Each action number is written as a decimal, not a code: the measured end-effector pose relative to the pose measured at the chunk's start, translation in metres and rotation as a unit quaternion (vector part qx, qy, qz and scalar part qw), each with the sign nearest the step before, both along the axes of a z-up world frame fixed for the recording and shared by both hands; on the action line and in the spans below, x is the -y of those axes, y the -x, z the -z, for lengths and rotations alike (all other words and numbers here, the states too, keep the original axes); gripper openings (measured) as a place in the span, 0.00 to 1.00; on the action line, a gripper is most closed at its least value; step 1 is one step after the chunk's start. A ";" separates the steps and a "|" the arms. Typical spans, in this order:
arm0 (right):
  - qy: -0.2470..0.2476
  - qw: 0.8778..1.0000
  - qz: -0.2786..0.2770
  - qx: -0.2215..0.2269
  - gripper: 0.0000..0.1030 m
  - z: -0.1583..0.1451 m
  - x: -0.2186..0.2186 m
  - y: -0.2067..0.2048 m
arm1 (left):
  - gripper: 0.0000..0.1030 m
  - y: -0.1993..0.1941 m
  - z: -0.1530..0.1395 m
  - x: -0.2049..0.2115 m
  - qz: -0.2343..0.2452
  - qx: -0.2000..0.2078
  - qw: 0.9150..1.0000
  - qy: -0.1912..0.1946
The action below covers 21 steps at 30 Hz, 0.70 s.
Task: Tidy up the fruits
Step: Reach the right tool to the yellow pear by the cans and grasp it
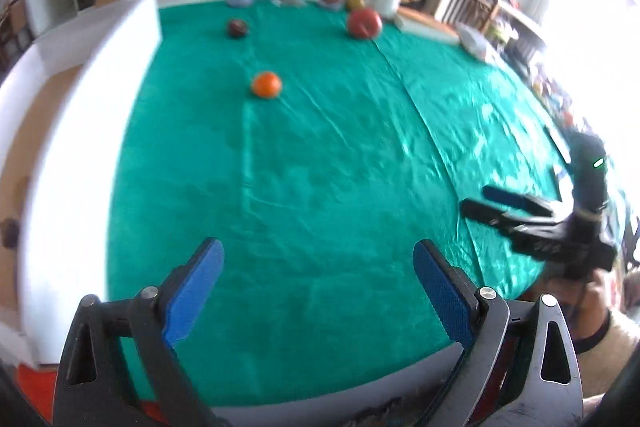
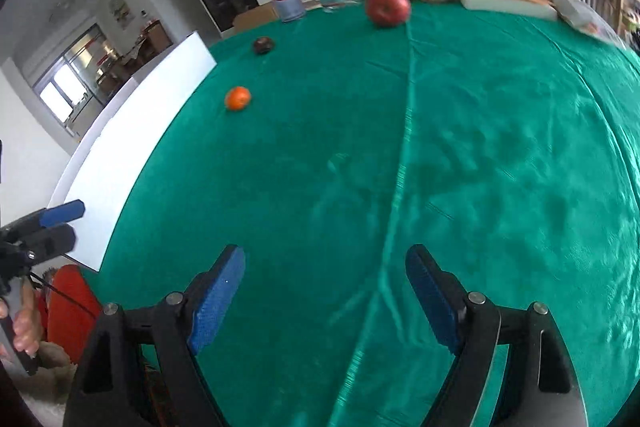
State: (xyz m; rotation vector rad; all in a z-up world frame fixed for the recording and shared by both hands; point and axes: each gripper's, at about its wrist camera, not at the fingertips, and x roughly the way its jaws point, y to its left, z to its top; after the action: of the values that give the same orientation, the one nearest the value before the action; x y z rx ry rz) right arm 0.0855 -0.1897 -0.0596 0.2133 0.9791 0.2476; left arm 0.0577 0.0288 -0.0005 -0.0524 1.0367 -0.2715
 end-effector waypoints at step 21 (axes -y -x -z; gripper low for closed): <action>0.389 0.841 -0.376 0.033 0.79 -0.175 -0.025 -0.408 | 0.94 -0.079 0.041 0.004 -0.075 0.044 0.996 -0.011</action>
State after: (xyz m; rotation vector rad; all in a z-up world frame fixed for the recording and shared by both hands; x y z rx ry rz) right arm 0.4936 -0.1642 0.1153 -0.9472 0.9854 0.5431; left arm 0.1370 0.0250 -0.0412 -0.0971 0.9426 -0.1256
